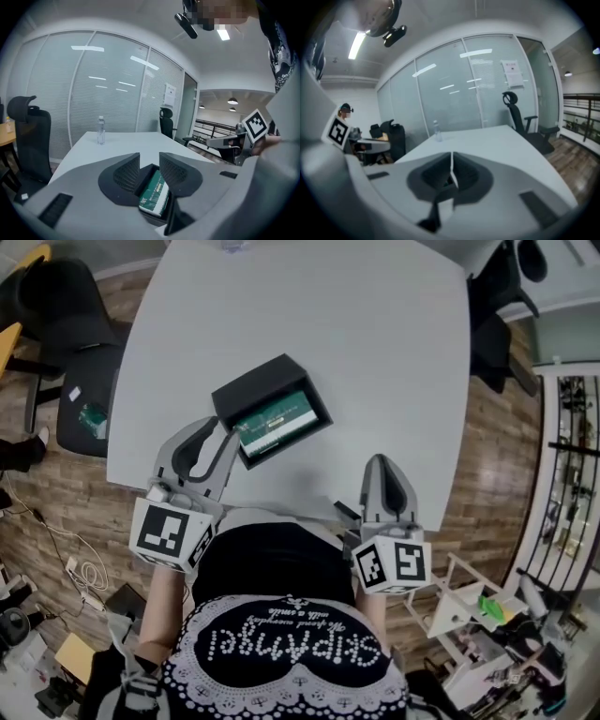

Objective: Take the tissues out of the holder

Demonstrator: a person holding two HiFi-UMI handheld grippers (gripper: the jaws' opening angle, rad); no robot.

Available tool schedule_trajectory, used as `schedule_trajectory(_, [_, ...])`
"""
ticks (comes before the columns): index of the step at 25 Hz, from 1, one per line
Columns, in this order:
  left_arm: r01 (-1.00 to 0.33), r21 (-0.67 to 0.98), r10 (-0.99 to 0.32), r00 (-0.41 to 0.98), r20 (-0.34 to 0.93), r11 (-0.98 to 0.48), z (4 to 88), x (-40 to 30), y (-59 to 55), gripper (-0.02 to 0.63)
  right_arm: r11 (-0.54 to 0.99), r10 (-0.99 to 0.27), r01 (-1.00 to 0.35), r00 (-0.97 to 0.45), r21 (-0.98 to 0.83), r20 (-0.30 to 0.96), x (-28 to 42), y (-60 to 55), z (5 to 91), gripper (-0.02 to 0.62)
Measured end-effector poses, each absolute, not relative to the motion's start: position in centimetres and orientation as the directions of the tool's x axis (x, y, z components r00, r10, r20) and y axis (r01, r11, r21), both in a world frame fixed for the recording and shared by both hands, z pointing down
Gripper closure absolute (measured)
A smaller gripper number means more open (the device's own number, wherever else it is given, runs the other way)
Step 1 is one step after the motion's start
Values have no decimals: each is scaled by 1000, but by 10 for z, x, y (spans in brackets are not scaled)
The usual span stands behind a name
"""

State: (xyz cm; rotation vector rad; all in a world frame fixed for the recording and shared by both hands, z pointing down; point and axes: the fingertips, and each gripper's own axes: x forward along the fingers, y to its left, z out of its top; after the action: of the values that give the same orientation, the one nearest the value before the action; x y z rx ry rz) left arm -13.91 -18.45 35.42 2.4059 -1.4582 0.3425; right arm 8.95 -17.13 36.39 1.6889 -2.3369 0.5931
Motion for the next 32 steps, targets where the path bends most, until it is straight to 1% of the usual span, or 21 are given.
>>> schedule_trajectory(2, [-854,108,-764,506,401,-509,362,-128,-184,412,262,-866,-943,-324,-206,380,92,-170,363,560])
schedule_trajectory(3, [-837,96,-742,525,417,-538,366,-124,-185,395,260,-868,-943,-323,-208,377,93,-170,363,560])
schedule_trajectory(9, [-768,99,-649,596,474,-633,381,-103,-199,311,244,-875,-946,-309,-212,373,101,-166,363,560])
schedule_trajectory(12, [-729,115,-588,625,513,-675,393,-89,-206,285,234,-877,-948,-301,-215,373,107,-166,364,560])
schedule_trajectory(16, [-680,162,-499,659,563,-715,414,-70,-209,270,224,-881,-950,-293,-219,371,112,-167,364,560])
schedule_trajectory(20, [-649,178,-425,655,625,-739,442,-57,-206,261,213,-883,-952,-284,-221,374,117,-168,365,560])
schedule_trajectory(27, [-630,188,-349,626,697,-754,479,-46,-207,253,193,-883,-955,-269,-224,384,125,-167,369,560])
schedule_trajectory(32, [-640,215,-309,603,735,-738,500,-44,-210,250,179,-883,-958,-257,-225,393,130,-166,371,560])
